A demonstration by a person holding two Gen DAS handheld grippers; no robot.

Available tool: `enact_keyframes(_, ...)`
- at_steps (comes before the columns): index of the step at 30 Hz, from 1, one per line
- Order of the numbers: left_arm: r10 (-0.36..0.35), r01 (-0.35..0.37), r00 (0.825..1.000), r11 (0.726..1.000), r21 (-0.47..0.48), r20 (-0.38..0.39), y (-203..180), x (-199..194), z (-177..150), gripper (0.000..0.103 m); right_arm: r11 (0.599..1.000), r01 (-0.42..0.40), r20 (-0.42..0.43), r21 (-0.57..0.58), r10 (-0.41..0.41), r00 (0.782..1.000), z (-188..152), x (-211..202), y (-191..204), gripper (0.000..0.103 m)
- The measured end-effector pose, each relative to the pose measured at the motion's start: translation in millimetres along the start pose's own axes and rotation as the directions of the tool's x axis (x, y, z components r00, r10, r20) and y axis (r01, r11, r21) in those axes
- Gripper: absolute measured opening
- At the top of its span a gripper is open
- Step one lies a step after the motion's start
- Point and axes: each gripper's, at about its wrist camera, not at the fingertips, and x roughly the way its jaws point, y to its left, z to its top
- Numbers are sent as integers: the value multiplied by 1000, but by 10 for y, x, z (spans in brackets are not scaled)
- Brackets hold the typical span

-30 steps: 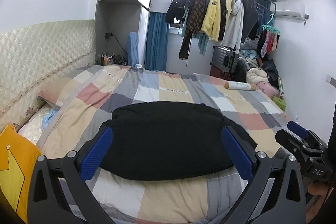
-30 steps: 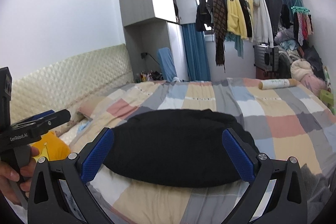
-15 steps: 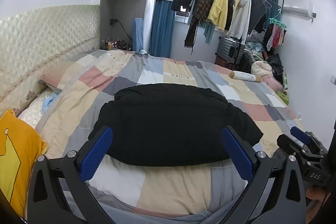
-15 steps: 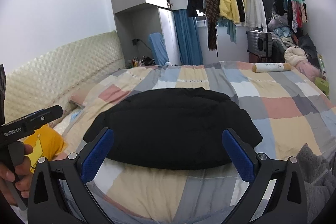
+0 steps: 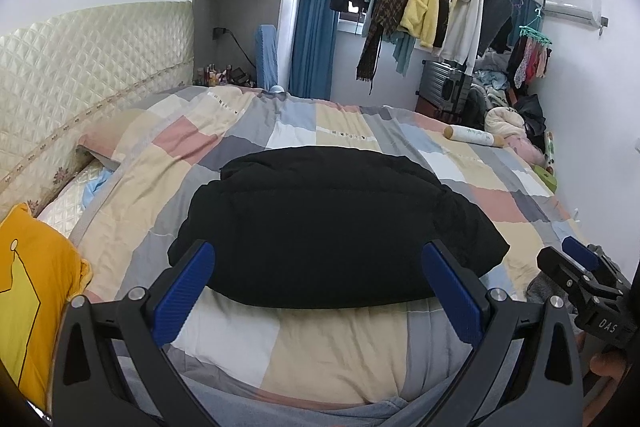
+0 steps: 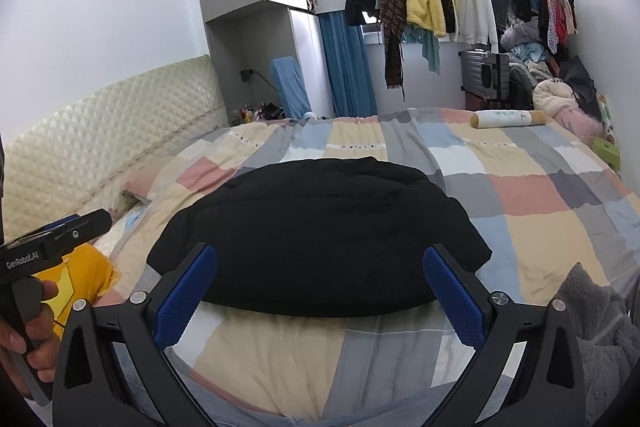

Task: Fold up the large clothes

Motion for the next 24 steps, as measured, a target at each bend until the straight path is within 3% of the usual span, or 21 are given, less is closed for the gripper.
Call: enact_keyframes(24,11,-11,1000,1000,4,-5,16,43,-99,103,1000,24,10,4,-24,1000,17,-23,-47,103)
